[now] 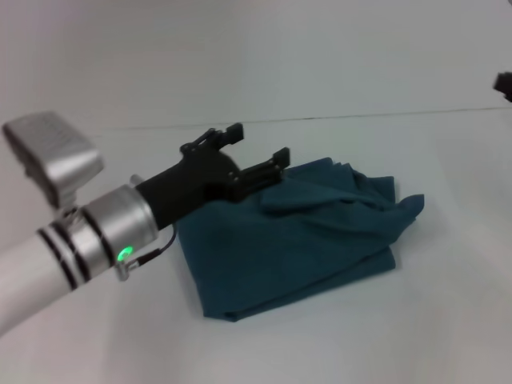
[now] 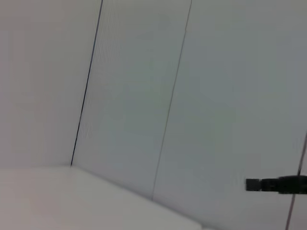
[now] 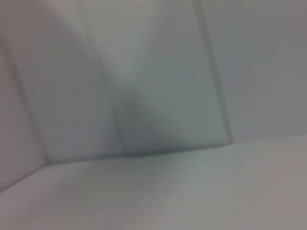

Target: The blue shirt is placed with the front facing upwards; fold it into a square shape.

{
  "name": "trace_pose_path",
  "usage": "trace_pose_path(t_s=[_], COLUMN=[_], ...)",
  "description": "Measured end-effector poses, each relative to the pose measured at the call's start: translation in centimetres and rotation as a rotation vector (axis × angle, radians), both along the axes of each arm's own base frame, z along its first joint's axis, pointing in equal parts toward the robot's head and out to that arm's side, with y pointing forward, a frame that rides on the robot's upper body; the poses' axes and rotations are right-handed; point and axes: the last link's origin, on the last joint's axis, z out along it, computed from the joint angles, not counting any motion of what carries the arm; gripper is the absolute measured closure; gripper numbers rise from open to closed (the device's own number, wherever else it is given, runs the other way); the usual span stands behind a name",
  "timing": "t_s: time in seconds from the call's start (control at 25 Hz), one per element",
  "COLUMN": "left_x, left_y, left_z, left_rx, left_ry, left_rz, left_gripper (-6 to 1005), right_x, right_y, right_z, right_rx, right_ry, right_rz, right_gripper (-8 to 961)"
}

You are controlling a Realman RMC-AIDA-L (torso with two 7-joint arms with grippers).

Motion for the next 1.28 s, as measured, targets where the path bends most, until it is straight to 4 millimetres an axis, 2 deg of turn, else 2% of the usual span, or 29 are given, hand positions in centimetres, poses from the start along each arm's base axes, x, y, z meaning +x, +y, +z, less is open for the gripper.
trace_pose_path(t_s=[0.2,0.36,0.48,0.68,0.76,0.96,1.28], left_x=[-1.9,-2.8,-3.1,-3.7,-4.0,-5.6,-7.0], left_y=[-1.4,-1.8,-2.1,-2.6,-2.8,-3.4,-4.3], left_z=[0.2,0.0,-0.1,-0.1,0.1,1.5,2.1], left_rx=[0.036,0.028,0.024,0.021,0.027,0.077,0.107], left_ry=[-0.026,-0.035,-0.038,-0.042,-0.046,-0.075,-0.088], left_rz=[0.007,0.036,0.046,0.057,0.065,0.093,0.124], left_gripper=[61,63,63,64,63,63,64], right_x=[-4.9,-9.1,-12.6,-17.4,-18.5,-19.8,-20.1], right_y=[1.8,3.1,4.4,5.8,5.8,5.6,5.2], right_z=[2.2,2.3,1.0,-3.5,-5.6,-10.1,-13.7], right_rx=[-0.249,-0.471,-0.59,-0.713,-0.753,-0.775,-0.781], right_ry=[-0.129,-0.28,-0.439,-0.723,-0.815,-0.986,-1.035], right_rz=[0.045,0.048,0.055,0.112,0.14,0.197,0.255], right_gripper=[825,725,606,389,297,297,298])
